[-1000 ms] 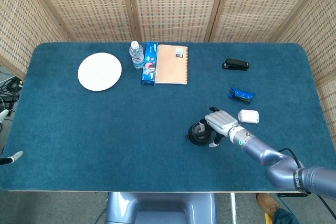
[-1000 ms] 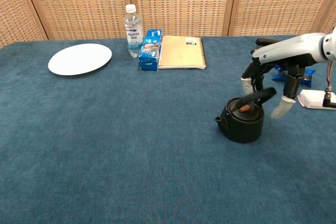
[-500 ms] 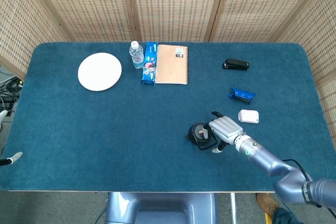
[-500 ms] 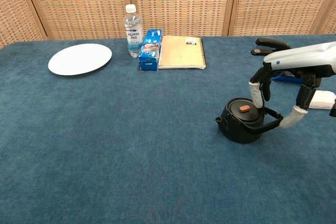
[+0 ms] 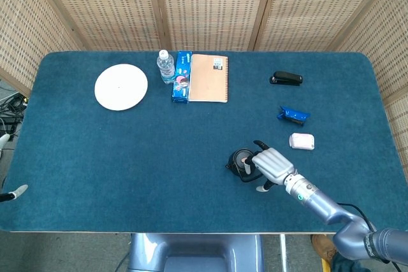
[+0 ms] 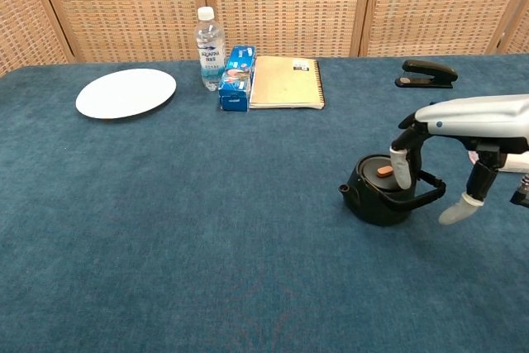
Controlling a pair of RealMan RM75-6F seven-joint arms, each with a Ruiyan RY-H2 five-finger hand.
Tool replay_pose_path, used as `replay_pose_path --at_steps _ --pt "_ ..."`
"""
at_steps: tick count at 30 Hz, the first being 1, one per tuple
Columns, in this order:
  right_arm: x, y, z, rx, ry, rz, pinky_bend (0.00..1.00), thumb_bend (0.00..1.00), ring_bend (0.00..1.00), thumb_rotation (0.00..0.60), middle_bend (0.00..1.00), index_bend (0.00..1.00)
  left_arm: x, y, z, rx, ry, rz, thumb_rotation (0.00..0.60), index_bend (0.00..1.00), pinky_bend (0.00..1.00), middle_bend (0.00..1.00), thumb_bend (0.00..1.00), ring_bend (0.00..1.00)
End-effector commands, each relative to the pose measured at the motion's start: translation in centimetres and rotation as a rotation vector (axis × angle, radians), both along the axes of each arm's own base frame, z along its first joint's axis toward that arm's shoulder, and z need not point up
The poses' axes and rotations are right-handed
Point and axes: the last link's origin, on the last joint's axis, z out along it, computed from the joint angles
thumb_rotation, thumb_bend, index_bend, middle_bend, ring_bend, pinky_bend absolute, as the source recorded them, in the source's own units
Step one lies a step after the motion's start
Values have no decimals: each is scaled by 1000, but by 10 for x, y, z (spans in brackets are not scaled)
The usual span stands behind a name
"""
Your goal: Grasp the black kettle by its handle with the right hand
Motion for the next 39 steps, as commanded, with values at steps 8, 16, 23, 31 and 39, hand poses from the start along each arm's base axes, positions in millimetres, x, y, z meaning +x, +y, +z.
replay_pose_path --at_steps 8,16,23,31,39 --pt "-3 7 -10 13 34 22 0 0 412 600 530 511 -1 0 1 4 -3 -1 600 0 0 0 0 0" --pt "-8 11 -21 35 74 30 0 0 414 600 533 513 -1 0 2 7 -6 0 600 0 0 0 0 0" --pt "-11 13 -25 37 96 39 0 0 429 600 553 533 -2 0 2 7 -6 1 600 0 0 0 0 0" --pt "-11 8 -31 12 78 44 0 0 530 600 709 695 -2 0 3 10 -8 2 600 0 0 0 0 0" --pt "-8 1 -33 8 36 14 0 0 636 600 876 939 -2 0 3 11 -9 2 600 0 0 0 0 0"
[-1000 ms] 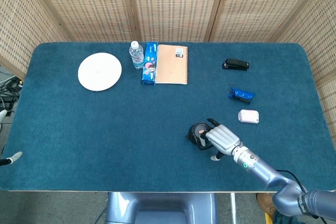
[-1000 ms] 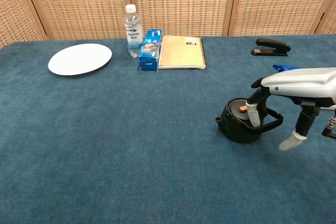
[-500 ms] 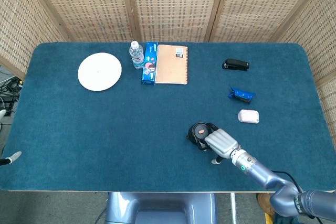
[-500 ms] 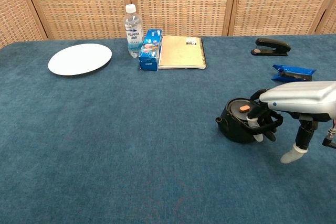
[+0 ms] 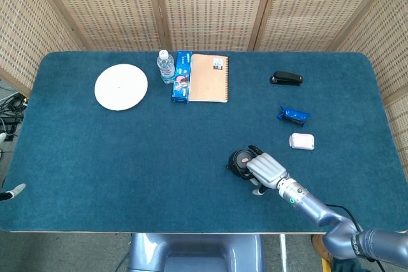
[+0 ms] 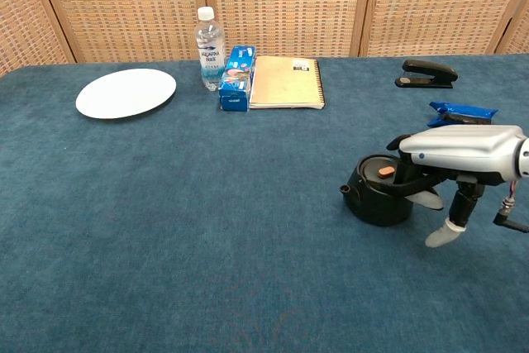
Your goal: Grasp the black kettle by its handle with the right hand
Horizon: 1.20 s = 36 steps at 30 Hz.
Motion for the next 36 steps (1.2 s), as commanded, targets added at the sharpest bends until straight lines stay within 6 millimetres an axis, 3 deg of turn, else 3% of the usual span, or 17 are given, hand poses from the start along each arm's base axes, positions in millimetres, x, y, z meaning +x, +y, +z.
replay_pose_path --at_steps 1,4,9,13,23,33,36 --pt "2 -1 0 -4 -24 -9 0 0 642 600 887 953 0 0 0 0 0 0 600 0 0 0 0 0" --pt "5 -3 0 4 -52 -34 0 0 660 599 915 990 0 0 0 0 0 -1 600 0 0 0 0 0" --pt "9 -7 2 9 -64 -50 0 0 678 494 955 1000 0 0 0 -1 0 -1 600 0 0 0 0 0" --pt "13 -10 4 25 -54 -59 0 0 687 511 978 1000 0 0 0 1 -2 -2 600 0 0 0 0 0" --pt "17 -15 10 -8 -99 -106 0 0 730 477 1000 1000 0 0 1 2 -3 -2 600 0 0 0 0 0" --pt "35 -21 19 -56 -147 -140 0 38 749 457 1000 1000 0 0 1 2 -5 -2 600 0 0 0 0 0" --pt "38 -20 22 -81 -147 -128 0 3 760 457 1000 1000 0 0 1 2 -5 -2 600 0 0 0 0 0"
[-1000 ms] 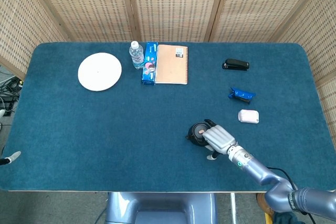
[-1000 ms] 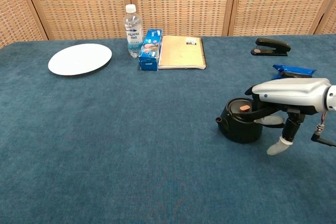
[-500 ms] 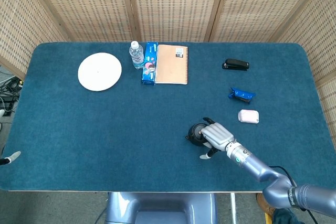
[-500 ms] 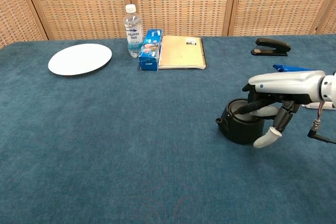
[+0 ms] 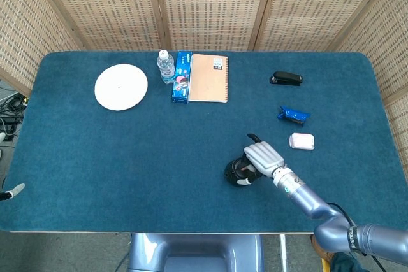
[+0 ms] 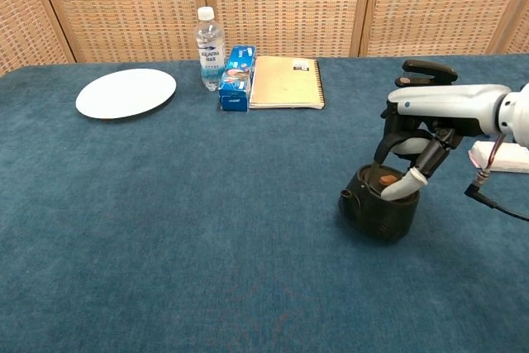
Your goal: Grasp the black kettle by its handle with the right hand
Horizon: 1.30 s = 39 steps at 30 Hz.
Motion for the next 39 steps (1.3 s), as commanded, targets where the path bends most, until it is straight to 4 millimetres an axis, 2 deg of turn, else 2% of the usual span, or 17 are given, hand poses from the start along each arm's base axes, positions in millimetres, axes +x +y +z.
replay_pose_path --at_steps 1,7,8,10,12,15,17,23,25,26,27,28,30,33,35,39 --pt "4 1 4 -29 7 12 0 0 763 450 1000 1000 0 0 0 -1 0 0 600 0 0 0 0 0" --pt "6 1 7 -54 15 -14 0 0 816 426 1000 1000 0 0 0 1 0 -1 600 0 0 0 0 0" --pt "6 2 7 -57 20 -25 0 0 822 396 1000 1000 0 0 0 2 0 -1 600 0 0 0 0 0" --pt "7 4 8 -55 22 -50 0 0 825 316 1000 1000 0 0 0 2 1 0 600 0 0 0 0 0" --pt "9 5 9 -69 52 -56 0 0 825 181 1000 1000 0 0 0 1 2 -1 600 0 0 0 0 0" --pt "13 5 9 -94 56 -69 0 0 832 32 1000 1000 0 0 0 1 2 -2 600 0 0 0 0 0" --pt "14 5 9 -105 43 -84 0 0 844 15 1000 1000 0 -1 0 3 -1 -2 600 0 0 0 0 0" --pt "20 7 9 -115 -17 -113 0 1 875 20 1000 1000 0 -1 1 5 -3 -3 600 0 0 0 0 0" --pt "19 7 8 -109 -27 -132 0 86 885 33 1000 1000 0 -1 1 6 -3 -4 600 0 0 0 0 0" --pt "19 7 8 -107 -26 -139 0 195 889 53 1000 1000 0 -1 1 6 -2 -4 600 0 0 0 0 0" --pt "19 7 8 -102 -19 -140 0 351 893 91 1000 1000 0 -1 1 7 -3 -4 600 0 0 0 0 0" --pt "19 7 8 -99 -10 -144 0 449 896 127 1000 1000 0 -1 1 8 -3 -4 600 0 0 0 0 0" --pt "20 7 8 -102 0 -144 0 687 903 257 1000 1000 0 -1 2 8 -4 -3 600 0 0 0 0 0" --pt "22 7 8 -108 15 -144 0 820 909 399 1000 1000 0 -1 2 9 -5 -4 600 0 0 0 0 0" --pt "24 6 9 -122 19 -139 3 855 912 467 1000 1000 0 -1 2 10 -5 -4 600 0 0 0 0 0" --pt "26 7 10 -128 11 -139 32 871 913 499 1000 1000 0 -2 3 13 -6 -4 600 0 0 0 0 0"
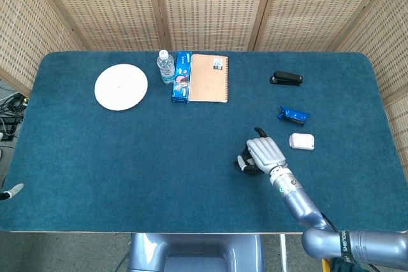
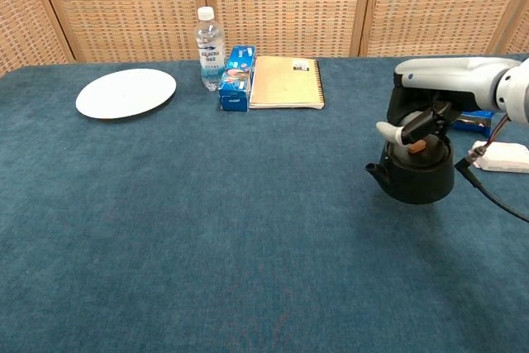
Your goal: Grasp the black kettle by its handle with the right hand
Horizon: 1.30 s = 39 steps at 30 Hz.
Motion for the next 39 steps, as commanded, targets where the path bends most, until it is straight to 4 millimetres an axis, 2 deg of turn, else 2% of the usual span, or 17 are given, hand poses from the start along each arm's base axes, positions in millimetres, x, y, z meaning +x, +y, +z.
replay_pose_path --at_steps 1,5,7,8,9,11,12,18,27,39 --pt "1 0 0 -7 -9 0 42 876 914 508 1000 1000 0 0 0 1 0 -1 600 0 0 0 0 0" --pt "0 0 0 -20 -14 -1 106 896 916 553 1000 1000 0 0 1 1 -1 -1 600 0 0 0 0 0" --pt "1 -1 1 -30 -26 -1 220 904 918 575 1000 1000 0 0 1 1 -1 -2 600 0 0 0 0 0" --pt "1 -1 1 -33 -29 0 346 909 923 587 1000 1000 0 0 1 1 -1 -2 600 0 0 0 0 0" --pt "2 -1 1 -41 -40 1 532 917 933 596 1000 1000 0 0 1 1 -2 -2 600 0 0 0 0 0" --pt "2 -2 3 -57 -53 8 768 930 951 600 1000 1000 0 0 1 1 -2 -2 600 0 0 0 0 0" --pt "2 -3 4 -63 -49 14 819 934 958 600 1000 1000 0 0 1 1 -3 -1 600 0 0 0 0 0" --pt "4 -4 9 -76 -66 21 862 960 972 600 1000 1000 0 0 1 2 -6 -2 600 0 0 0 0 0" --pt "12 -4 15 -92 -73 49 862 978 973 600 1000 1000 0 -1 3 7 -15 -6 600 0 0 0 0 0" --pt "46 -7 28 -137 -62 99 862 979 973 600 1000 1000 -1 -3 8 14 -32 -11 600 0 0 0 0 0"
